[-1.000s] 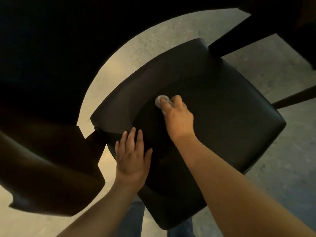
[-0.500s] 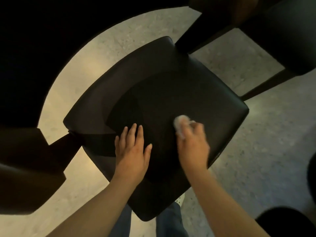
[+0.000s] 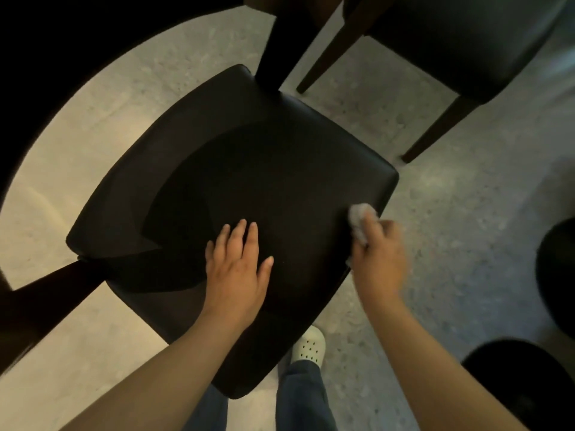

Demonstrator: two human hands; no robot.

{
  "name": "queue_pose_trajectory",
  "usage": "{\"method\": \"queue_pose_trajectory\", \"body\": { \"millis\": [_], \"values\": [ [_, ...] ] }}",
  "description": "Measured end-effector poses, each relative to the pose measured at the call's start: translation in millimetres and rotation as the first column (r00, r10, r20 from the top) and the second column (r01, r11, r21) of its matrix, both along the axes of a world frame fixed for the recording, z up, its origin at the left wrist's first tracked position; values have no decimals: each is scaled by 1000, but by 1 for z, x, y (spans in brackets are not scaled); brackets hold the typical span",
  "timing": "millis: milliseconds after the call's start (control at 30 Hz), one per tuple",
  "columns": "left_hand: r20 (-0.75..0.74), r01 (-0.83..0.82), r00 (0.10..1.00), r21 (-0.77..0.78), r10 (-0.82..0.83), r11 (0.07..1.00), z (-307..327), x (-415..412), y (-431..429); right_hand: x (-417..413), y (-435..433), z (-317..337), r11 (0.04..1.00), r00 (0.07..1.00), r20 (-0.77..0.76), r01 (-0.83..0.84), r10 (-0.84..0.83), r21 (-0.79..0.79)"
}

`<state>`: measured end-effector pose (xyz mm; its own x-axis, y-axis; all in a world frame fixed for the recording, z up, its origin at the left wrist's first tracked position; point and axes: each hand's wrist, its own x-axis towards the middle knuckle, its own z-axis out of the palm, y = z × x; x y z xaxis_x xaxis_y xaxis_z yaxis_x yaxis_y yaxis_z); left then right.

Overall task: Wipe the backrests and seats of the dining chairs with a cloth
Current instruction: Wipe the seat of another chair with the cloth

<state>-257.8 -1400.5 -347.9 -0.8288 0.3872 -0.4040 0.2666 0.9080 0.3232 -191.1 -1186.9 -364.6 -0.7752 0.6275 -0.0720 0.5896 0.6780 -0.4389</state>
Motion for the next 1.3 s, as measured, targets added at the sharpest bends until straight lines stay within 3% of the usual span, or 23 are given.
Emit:
{"method": "queue_pose_trajectory", "body": {
  "millis": [67,133,267,300,400,433,567,733,867,933,967,1033,1100,1233,1300],
  "values": [
    [-8,20,1000,-3,-20,1000,0,0,8,-27,-25,4,987,987,-26,-159,159,8],
    [-16,15,1000,-18,-16,1000,0,0,12,-51,-45,2,959,960,59,-276,273,57],
    [-52,-2,999,-49,0,999,-2,-6,8,-63,-30,-16,916,921,124,-384,370,116],
    [-53,-3,999,-56,0,998,-3,-8,5,-57,-18,-16,940,943,118,-325,313,105],
    [-53,-7,999,-91,2,996,-2,-13,-7,-25,16,-13,991,992,-18,123,-123,56],
    [-52,-4,999,-98,-1,995,-2,-12,-10,-13,20,-7,989,993,-10,122,-121,84],
    [-47,-38,998,-86,35,996,2,-7,-26,18,-40,18,995,994,-42,-102,102,17],
    [-47,-56,998,-139,50,989,4,-1,-57,20,-142,19,963,973,57,-211,223,-169],
    [-36,-41,999,-171,36,984,3,-1,-75,8,-134,0,895,892,105,-426,440,-133],
    [-39,-19,999,-156,13,988,3,-3,-76,10,-94,-4,958,954,92,-283,286,-48],
    [-39,-11,999,-147,6,989,3,-4,-76,14,-70,-7,994,987,121,-112,109,20],
    [-37,2,999,-122,-7,993,3,-4,-73,25,-23,-10,970,958,153,240,-242,31],
    [-39,16,999,-96,-20,995,3,-4,-68,34,-6,-4,935,930,103,347,-353,73],
    [-23,59,998,-73,-61,996,1,-2,-55,26,-66,6,1000,1000,1,3,-3,-21],
    [-22,72,997,-61,-74,996,1,-1,-50,28,-95,1,960,959,56,-280,278,24]
  ]
}}
